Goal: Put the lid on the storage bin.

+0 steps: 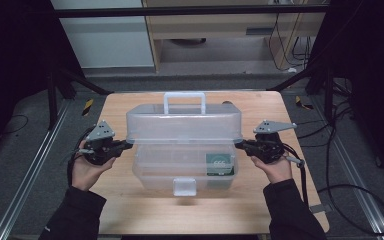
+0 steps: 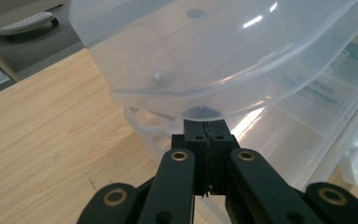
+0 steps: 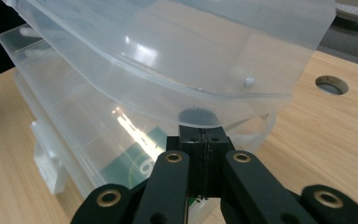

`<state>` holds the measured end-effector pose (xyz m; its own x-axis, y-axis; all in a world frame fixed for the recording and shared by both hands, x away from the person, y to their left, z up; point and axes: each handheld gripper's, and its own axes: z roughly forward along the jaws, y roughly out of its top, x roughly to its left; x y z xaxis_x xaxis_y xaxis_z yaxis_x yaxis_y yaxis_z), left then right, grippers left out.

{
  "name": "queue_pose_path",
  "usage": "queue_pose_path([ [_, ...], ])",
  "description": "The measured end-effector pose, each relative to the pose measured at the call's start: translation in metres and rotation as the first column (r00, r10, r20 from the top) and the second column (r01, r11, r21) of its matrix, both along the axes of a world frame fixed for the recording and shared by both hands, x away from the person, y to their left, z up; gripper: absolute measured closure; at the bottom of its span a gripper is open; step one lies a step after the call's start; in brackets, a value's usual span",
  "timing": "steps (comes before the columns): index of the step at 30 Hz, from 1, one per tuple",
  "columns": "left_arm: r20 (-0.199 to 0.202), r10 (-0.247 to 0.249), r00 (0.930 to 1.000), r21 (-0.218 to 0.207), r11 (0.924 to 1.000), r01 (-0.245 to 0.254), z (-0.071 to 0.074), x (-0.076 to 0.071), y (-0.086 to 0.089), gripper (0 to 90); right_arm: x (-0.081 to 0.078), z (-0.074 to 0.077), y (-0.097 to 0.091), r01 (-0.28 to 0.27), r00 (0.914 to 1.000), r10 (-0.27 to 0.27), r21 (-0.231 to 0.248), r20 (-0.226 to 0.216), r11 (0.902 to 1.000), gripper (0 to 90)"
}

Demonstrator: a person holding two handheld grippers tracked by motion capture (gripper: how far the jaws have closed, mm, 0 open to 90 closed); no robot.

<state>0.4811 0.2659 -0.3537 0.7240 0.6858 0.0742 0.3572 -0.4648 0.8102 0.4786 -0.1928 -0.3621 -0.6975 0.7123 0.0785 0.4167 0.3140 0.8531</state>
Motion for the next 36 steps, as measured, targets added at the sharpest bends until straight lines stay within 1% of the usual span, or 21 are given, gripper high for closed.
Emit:
queue_pose_path([
  [2,-0.005,-0.003,1.0,0.014,0.9999,0.003,-0.004,-0.002,0.0,90.0,-0.002,-0.003,-0.002,0.003,1.0,-0.004,-0.014,-0.009,0.9999,90.0],
  [6,-0.014,-0.001,0.9999,0.022,0.9998,0.002,-0.006,-0.003,0.001,90.0,-0.005,-0.006,-0.006,0.01,0.9998,-0.01,-0.019,-0.018,0.9998,90.0],
  [8,-0.021,0.001,0.9998,0.036,0.9994,0.0,-0.008,-0.004,0.0,89.9,-0.008,-0.008,-0.008,0.009,0.9998,-0.009,-0.019,-0.017,0.9998,90.0],
  [11,-0.026,0.003,0.9997,0.045,0.999,-0.002,-0.011,-0.004,0.0,90.0,-0.01,-0.009,-0.009,0.007,0.9998,-0.008,-0.021,-0.02,0.9997,90.0],
  [16,-0.039,0.009,0.9992,0.075,0.9972,-0.006,-0.018,-0.002,0.001,90.0,-0.017,-0.014,-0.008,0.0,0.9996,-0.001,-0.042,-0.027,0.9991,90.0],
  [22,-0.046,0.02,0.9987,0.086,0.9961,-0.016,-0.022,0.001,0.005,90.0,-0.022,-0.018,-0.008,-0.004,0.9995,0.002,-0.058,-0.032,0.9983,90.0],
  [25,-0.051,0.029,0.9983,0.096,0.9951,-0.024,-0.024,0.003,0.008,90.0,-0.023,-0.022,-0.008,-0.008,0.9991,0.005,-0.072,-0.043,0.9974,90.0],
  [27,-0.056,0.042,0.9976,0.1,0.9943,-0.036,-0.026,0.005,0.011,89.9,-0.024,-0.025,-0.008,-0.011,0.9985,0.007,-0.084,-0.054,0.9964,90.0],
  [29,-0.063,0.06,0.9962,0.107,0.9928,-0.053,-0.029,0.007,0.014,89.9,-0.024,-0.029,-0.008,-0.005,0.9982,-0.001,-0.11,-0.06,0.9939,90.0],
  [31,-0.07,0.08,0.9943,0.112,0.9911,-0.072,-0.034,0.011,0.019,89.8,-0.022,-0.036,-0.01,0.008,0.9971,-0.017,-0.129,-0.075,0.9917,89.9],
  [32,-0.075,0.095,0.9927,0.113,0.9899,-0.086,-0.036,0.012,0.021,89.7,-0.019,-0.041,-0.014,0.02,0.9958,-0.03,-0.124,-0.087,0.9921,89.8],
  [33,-0.08,0.105,0.9912,0.116,0.9886,-0.096,-0.037,0.014,0.023,89.3,-0.018,-0.043,-0.016,0.036,0.9957,-0.048,-0.141,-0.08,0.9893,89.7],
  [34,-0.082,0.133,0.9877,0.119,0.9853,-0.123,-0.041,0.016,0.027,88.0,-0.017,-0.045,-0.019,0.061,0.9947,-0.071,-0.141,-0.073,0.9881,89.4],
  [35,-0.082,0.133,0.9877,0.119,0.9853,-0.123,-0.041,0.016,0.027,86.1,-0.017,-0.045,-0.019,0.061,0.9947,-0.071,-0.141,-0.073,0.9881,89.4],
  [36,-0.086,0.147,0.9854,0.118,0.9835,-0.137,-0.042,0.018,0.029,86.1,-0.016,-0.048,-0.022,0.083,0.9938,-0.092,-0.133,-0.063,0.9876,87.7],
])
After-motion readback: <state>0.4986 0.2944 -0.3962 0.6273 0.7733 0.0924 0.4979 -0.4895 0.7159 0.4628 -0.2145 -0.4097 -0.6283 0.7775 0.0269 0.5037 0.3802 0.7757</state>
